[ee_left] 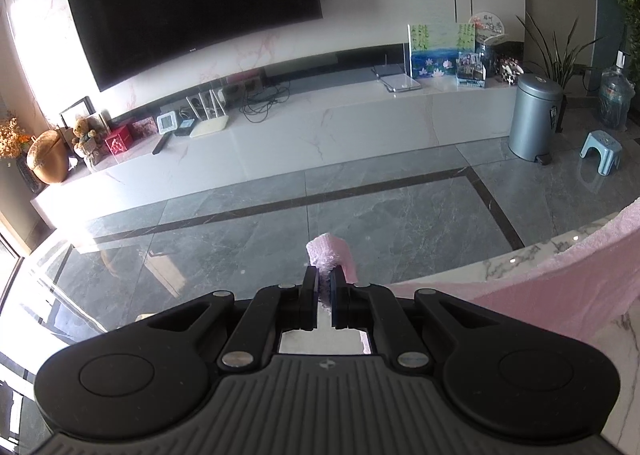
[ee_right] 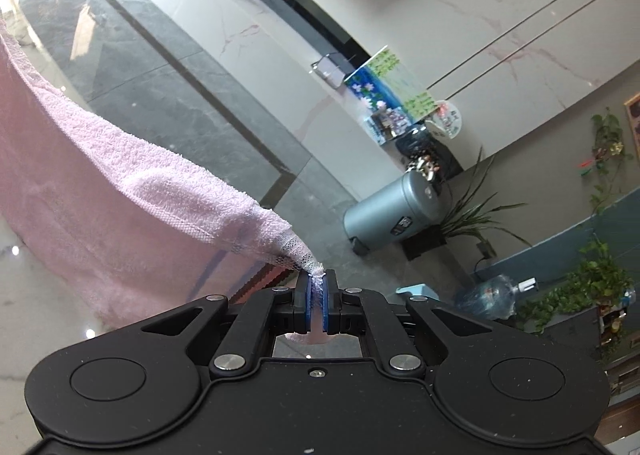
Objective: Fold towel
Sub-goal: 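Lift the towel hem with the right gripper while the left gripper holds its corner, then lower the held pink towel flat onto the table with both grippers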
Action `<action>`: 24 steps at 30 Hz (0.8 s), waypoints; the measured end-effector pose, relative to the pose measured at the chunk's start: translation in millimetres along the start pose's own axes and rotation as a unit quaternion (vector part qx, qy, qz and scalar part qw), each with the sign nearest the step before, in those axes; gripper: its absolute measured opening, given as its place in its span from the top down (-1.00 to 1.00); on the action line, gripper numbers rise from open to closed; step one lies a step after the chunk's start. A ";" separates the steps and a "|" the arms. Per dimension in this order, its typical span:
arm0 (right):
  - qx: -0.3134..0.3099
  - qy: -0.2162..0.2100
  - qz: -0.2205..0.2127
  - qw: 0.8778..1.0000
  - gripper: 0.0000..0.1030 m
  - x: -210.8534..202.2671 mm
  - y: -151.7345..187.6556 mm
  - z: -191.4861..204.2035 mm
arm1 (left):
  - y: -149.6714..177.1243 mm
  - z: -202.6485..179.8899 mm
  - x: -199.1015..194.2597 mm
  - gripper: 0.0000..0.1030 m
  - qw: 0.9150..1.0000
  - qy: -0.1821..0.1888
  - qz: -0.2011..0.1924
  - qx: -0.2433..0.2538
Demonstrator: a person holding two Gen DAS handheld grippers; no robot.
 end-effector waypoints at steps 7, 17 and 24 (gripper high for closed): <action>0.010 0.000 0.015 1.000 0.95 8.2 16.8 -7.0 | 16.5 -16.5 -1.4 0.91 1.000 0.023 -0.001 0.010; -0.007 -0.094 0.101 0.990 0.95 60.8 121.0 80.9 | 121.4 -53.5 43.4 0.91 0.992 0.068 0.108 0.007; -0.028 -0.162 0.153 0.974 0.94 73.0 182.7 140.0 | 190.4 -66.4 56.2 0.91 0.979 0.090 0.180 0.004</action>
Point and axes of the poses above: each gripper's, at about its wrist camera, not at the fingertips, and x roughly the way its jaws point, z to its left, y to its underside, the point moved 2 cm from there along x, roughly the way its jaws point
